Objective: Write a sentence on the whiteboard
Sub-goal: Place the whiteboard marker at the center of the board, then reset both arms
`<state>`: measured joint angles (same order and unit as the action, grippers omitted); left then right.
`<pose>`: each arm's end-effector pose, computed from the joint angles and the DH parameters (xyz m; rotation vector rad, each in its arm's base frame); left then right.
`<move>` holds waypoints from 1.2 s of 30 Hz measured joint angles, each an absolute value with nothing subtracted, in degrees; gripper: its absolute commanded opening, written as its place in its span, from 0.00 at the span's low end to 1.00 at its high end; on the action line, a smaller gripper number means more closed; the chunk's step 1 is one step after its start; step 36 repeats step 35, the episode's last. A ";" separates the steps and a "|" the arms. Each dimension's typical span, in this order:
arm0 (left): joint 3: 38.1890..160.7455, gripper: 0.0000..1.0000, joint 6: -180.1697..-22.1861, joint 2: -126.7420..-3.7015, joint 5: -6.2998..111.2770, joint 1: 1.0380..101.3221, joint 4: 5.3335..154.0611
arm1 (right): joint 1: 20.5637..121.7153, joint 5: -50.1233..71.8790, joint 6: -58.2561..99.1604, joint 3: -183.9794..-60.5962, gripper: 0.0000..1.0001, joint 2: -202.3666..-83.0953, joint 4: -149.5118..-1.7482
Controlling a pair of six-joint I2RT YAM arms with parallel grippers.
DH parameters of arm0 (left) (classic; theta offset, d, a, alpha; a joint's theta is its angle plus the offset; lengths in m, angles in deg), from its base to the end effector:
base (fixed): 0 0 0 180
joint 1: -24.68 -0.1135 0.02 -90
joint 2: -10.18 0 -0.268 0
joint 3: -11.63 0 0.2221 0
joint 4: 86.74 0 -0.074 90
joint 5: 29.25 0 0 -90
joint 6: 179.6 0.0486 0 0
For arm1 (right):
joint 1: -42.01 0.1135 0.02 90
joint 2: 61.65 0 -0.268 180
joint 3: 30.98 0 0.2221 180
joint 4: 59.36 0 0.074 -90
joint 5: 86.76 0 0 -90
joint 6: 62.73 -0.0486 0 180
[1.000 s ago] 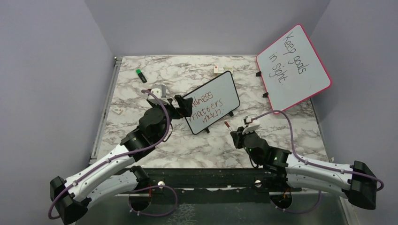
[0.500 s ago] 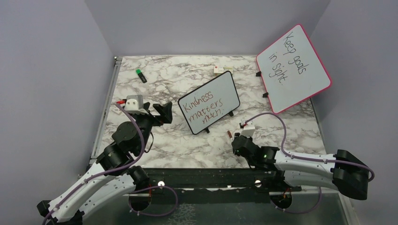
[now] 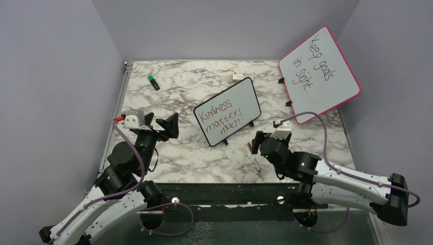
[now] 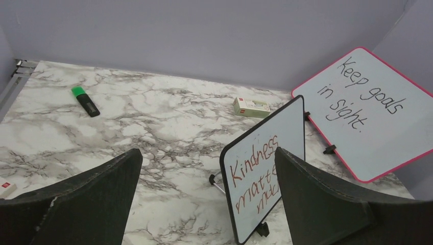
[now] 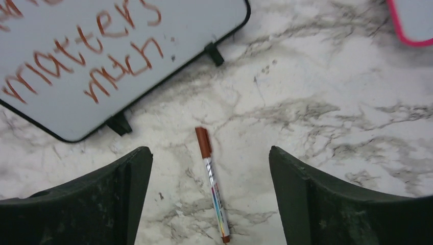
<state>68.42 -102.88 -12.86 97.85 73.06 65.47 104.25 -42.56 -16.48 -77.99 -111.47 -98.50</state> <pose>0.0685 -0.0330 0.3535 -0.0753 1.4985 -0.3946 0.1003 0.1158 0.2353 0.0510 2.0613 0.2061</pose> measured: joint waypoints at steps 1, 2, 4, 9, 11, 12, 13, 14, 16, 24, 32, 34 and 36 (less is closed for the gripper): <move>68.42 0.99 -102.24 -11.84 97.85 73.06 65.54 | 104.25 -44.38 -15.87 -80.08 0.95 -110.47 -100.20; 68.42 0.99 -101.67 -10.90 97.83 73.06 65.63 | 104.25 -45.73 -15.28 -81.64 0.97 -109.59 -101.36; 68.42 0.99 -100.63 -8.91 97.83 73.06 65.95 | 104.25 -49.51 -13.25 -85.31 1.00 -107.15 -104.18; 68.36 0.99 -97.85 -3.20 97.81 73.06 67.77 | 104.25 -59.18 -5.88 -91.76 1.00 -100.11 -107.37; 67.59 0.99 -96.82 -0.19 97.79 73.06 69.76 | 104.25 -61.80 -3.28 -92.83 1.00 -97.73 -107.98; 67.02 0.99 -96.45 1.41 97.76 73.06 70.70 | 104.25 -62.96 -2.23 -93.35 1.00 -96.41 -108.42; 66.35 0.99 -96.14 2.92 97.74 73.06 71.59 | 104.25 -64.22 -1.11 -93.92 1.00 -94.93 -108.77; 65.49 0.99 -95.75 4.67 97.68 73.06 72.56 | 104.25 -65.30 -0.55 -94.36 1.00 -93.68 -109.10; 64.47 0.99 -95.18 6.81 97.63 73.06 73.32 | 104.25 -66.89 0.24 -94.49 1.00 -91.08 -109.54; 62.11 0.99 -92.84 8.47 97.31 71.95 73.74 | 104.25 -69.82 2.93 -93.11 1.00 -84.28 -109.27; 60.18 0.99 -91.71 8.40 93.96 66.13 74.57 | 104.25 -71.33 1.66 -92.76 1.00 -85.38 -110.21; 60.18 0.99 -91.69 8.25 92.74 64.62 74.61 | 104.25 -71.59 1.27 -92.76 1.00 -86.05 -110.58; 60.18 0.99 -91.71 8.14 92.02 63.71 74.65 | 104.25 -71.68 1.16 -92.76 1.00 -86.38 -110.78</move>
